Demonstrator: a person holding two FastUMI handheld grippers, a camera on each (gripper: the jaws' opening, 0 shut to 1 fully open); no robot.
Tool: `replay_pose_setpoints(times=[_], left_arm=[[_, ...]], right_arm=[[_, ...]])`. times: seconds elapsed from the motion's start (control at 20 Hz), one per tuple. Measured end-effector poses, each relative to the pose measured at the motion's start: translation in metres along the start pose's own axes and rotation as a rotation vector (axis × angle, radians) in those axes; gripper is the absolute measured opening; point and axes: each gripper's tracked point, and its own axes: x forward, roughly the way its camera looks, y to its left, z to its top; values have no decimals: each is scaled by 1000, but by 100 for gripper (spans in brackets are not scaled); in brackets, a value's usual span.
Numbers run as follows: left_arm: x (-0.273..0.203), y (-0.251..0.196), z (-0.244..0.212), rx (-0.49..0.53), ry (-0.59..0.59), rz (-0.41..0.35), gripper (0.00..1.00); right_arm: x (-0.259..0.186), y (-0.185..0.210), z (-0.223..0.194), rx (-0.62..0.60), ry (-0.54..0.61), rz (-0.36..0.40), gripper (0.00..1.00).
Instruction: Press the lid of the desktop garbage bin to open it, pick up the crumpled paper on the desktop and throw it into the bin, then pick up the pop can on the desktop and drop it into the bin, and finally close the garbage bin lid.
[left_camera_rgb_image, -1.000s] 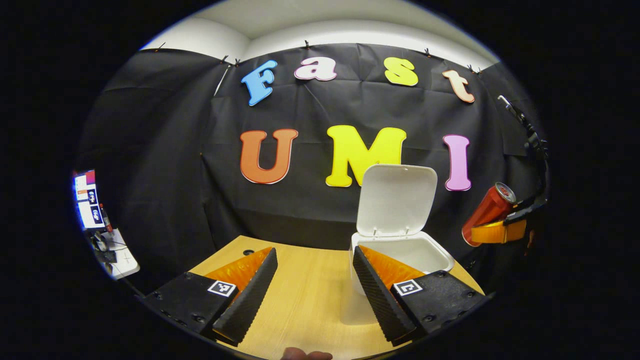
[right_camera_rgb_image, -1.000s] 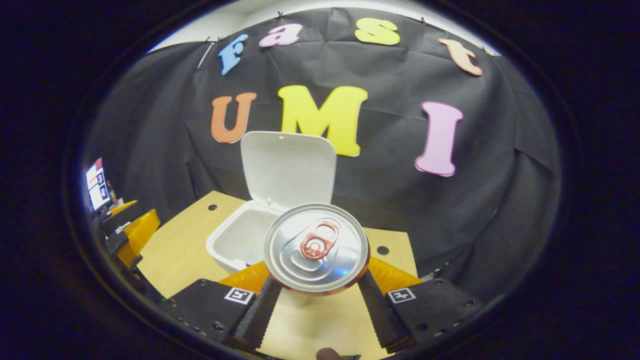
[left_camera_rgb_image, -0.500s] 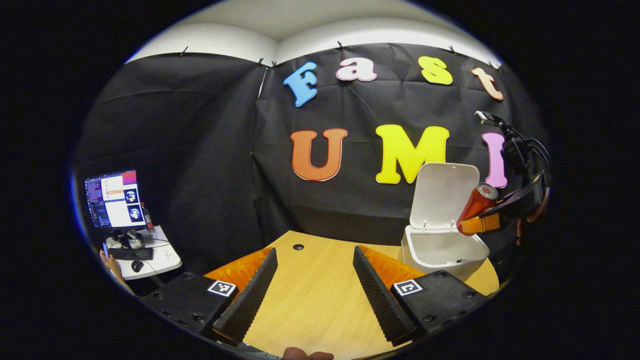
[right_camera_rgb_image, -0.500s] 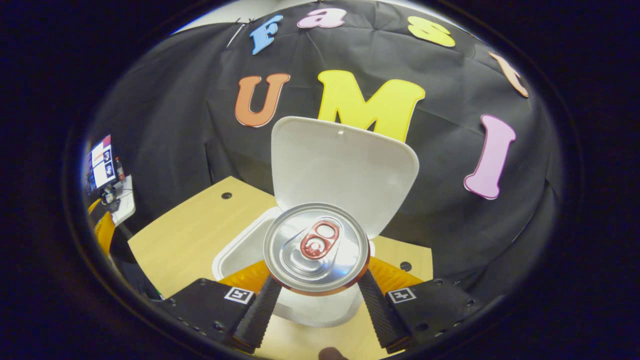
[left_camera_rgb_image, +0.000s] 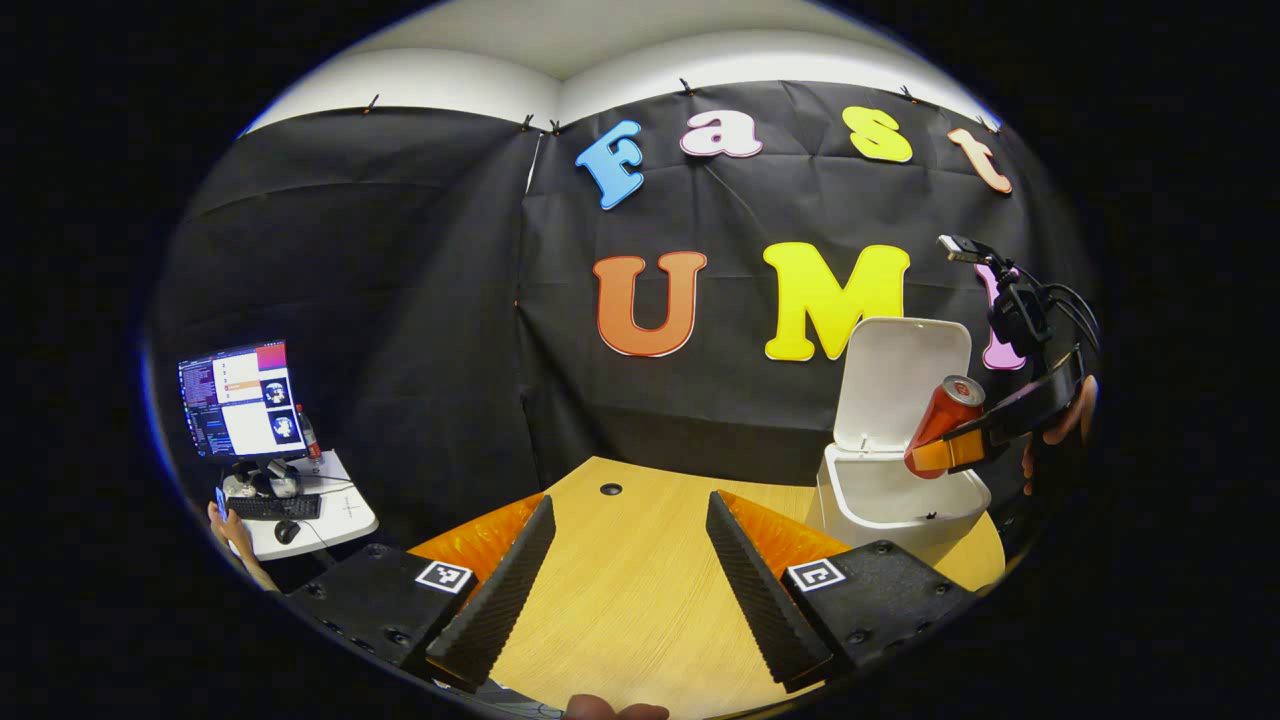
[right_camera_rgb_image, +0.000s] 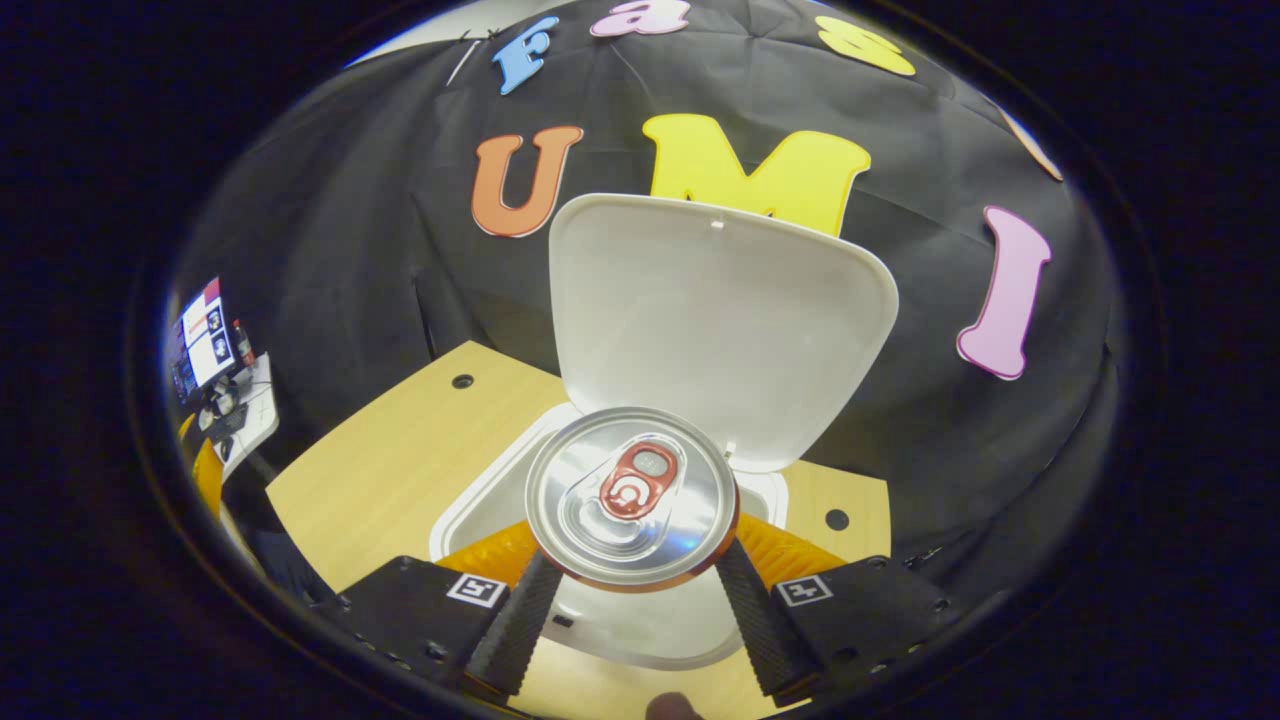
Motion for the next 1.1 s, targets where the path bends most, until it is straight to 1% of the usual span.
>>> replay_pose_setpoints(times=[0.15,0.3,0.5,0.75,0.8,0.85,0.9,0.95,1.0,1.05,1.1], left_arm=[[1,0,-2,12,1,-7,98],[0,-1,-1,17,4,-17,98],[1,-3,0,25,3,-30,98],[7,-9,1,22,-1,-58,98],[9,-12,1,19,0,-64,98],[10,-13,2,18,0,-68,98],[12,-13,2,17,-1,-70,98],[12,-14,2,16,-3,-73,98],[13,-15,1,14,-3,-76,98],[15,-17,1,10,-3,-83,98],[16,-20,0,5,-2,-92,98]], right_arm=[[2,-5,-1,21,5,-10,82],[3,-10,-2,40,8,-18,84],[0,-16,-1,60,1,-32,80],[-5,-23,2,65,-13,-56,80],[-7,-25,3,70,-15,-61,84],[-9,-25,4,74,-19,-66,84],[-11,-27,7,77,-26,-72,80],[-15,-28,10,81,-33,-77,84],[-20,-28,14,88,-42,-78,80],[-27,-28,19,96,-56,-76,84],[-32,-28,26,105,-72,-77,80]])
